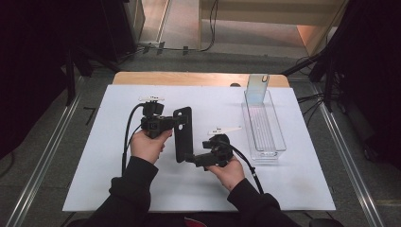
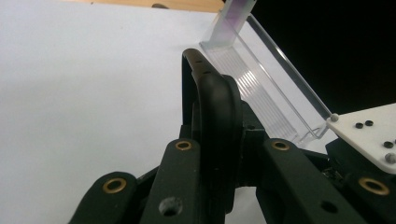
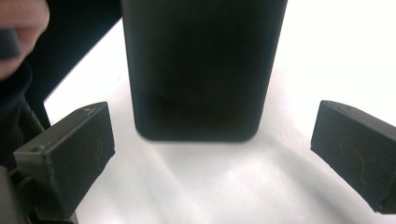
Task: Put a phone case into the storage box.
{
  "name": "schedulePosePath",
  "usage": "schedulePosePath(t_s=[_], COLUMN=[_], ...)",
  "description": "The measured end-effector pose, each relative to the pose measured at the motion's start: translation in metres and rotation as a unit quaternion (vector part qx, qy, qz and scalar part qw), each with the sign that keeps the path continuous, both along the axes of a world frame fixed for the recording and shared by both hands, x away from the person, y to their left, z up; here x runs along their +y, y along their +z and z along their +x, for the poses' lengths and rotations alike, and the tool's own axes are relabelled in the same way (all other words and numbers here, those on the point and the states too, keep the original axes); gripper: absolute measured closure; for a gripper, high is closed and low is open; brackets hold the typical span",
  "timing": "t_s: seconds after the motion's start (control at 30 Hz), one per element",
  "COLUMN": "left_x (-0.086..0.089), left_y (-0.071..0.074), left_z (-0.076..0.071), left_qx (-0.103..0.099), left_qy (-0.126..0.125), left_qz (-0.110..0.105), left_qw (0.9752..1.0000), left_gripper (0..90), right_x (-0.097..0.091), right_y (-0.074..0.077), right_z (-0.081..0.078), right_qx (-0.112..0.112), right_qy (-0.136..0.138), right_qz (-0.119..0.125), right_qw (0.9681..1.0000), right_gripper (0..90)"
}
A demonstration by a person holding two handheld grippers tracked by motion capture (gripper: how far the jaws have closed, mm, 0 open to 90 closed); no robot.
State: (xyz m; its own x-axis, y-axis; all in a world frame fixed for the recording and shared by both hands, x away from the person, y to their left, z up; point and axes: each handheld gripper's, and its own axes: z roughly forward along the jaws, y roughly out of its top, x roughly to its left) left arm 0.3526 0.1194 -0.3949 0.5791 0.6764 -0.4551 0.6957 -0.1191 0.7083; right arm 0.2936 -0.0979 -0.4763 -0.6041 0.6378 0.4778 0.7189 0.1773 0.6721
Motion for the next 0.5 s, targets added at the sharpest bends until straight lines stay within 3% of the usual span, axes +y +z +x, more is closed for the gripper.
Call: schedulePosePath(t_s=[0.2,0.23,0.43,0.5], left_x=[-0.001,-0.001,0.000,0.000], left_y=[0.001,0.001,0.002,0.003], left_z=[-0.001,-0.001,-0.004,-0.006], left_qx=[-0.015,-0.017,-0.042,-0.055], left_qy=[-0.012,-0.016,-0.025,-0.028], left_qz=[0.005,0.008,0.010,0.009], left_qw=[0.9998,0.9997,0.9987,0.9981], left_gripper=[82.1,82.1,82.1,82.1], right_x=[-0.006,-0.007,-0.014,-0.016], right_y=[0.009,0.010,0.020,0.022], right_z=[0.001,0.002,0.006,0.006], right_qx=[-0.038,-0.043,-0.039,-0.042], right_qy=[0.031,0.037,0.073,0.088], right_qz=[-0.054,-0.061,-0.066,-0.083], right_qw=[0.9973,0.9966,0.9944,0.9918], right_gripper=[0.0,3.7,4.8,4.8])
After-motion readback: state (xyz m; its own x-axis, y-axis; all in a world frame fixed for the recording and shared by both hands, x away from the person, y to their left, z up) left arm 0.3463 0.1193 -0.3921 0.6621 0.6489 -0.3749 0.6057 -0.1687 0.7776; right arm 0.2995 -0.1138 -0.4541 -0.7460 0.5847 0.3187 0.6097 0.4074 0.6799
